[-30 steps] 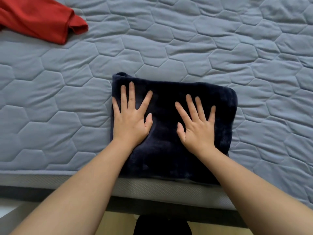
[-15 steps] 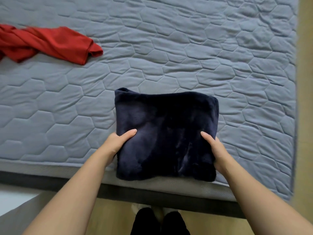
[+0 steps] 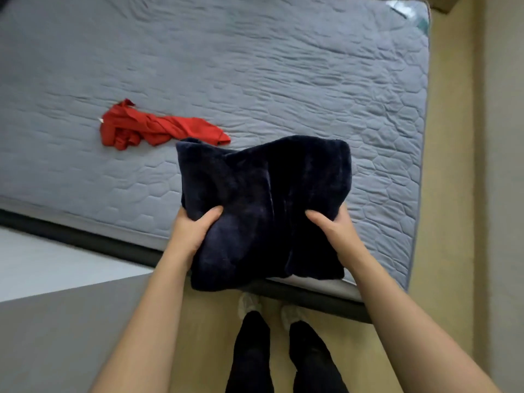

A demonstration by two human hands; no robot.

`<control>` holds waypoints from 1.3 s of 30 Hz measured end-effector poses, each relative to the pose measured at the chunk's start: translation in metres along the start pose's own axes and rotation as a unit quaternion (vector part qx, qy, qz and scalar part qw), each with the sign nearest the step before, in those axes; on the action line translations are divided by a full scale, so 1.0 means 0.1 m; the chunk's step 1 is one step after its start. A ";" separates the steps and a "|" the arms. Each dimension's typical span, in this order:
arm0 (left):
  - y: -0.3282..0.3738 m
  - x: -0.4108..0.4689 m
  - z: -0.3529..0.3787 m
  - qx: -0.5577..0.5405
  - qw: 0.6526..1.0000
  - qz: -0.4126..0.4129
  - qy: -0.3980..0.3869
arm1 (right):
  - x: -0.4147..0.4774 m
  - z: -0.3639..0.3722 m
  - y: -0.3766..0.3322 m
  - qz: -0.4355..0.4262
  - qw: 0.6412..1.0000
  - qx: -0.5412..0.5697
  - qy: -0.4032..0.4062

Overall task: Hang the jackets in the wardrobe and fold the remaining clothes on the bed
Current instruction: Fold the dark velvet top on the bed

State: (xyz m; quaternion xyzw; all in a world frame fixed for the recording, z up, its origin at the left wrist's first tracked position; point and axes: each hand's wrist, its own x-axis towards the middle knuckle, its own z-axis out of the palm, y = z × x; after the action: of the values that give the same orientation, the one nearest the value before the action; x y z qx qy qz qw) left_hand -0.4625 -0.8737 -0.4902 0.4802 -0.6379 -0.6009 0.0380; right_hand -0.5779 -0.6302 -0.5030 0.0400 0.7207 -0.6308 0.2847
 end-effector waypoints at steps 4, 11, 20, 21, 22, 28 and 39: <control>0.31 -0.71 -0.46 -0.034 0.996 0.018 0.080 | -0.42 0.20 -0.58 -0.058 0.994 -0.017 -0.093; 0.45 -1.85 -0.93 -0.112 0.965 0.027 0.235 | -0.64 0.39 -1.12 -0.080 0.955 -0.109 -0.263; 0.63 -2.62 -1.12 -0.154 0.924 -0.062 0.343 | -1.58 0.87 -1.54 -0.348 0.770 -0.389 -0.366; 0.60 -2.66 -1.11 -0.168 0.919 -0.080 0.347 | -1.72 0.95 -1.54 -0.355 0.738 -0.414 -0.398; 0.55 -2.71 -1.10 -0.183 0.913 -0.099 0.351 | -1.86 1.02 -1.54 -0.363 0.700 -0.453 -0.416; 0.31 -2.98 -1.29 -0.271 0.870 -0.223 0.346 | -2.45 1.38 -1.28 -0.521 0.478 -0.609 -0.360; -0.30 -3.73 -1.56 -0.368 0.819 -0.156 0.411 | -3.23 2.11 -1.00 -0.612 0.413 -0.553 -0.386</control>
State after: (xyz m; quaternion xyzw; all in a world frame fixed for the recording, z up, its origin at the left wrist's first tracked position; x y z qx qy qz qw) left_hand -0.1481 -0.7363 -0.2740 0.7263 -0.2104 -0.5355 0.3762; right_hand -0.2744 -0.7494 -0.2747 -0.8258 0.5607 -0.0514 0.0317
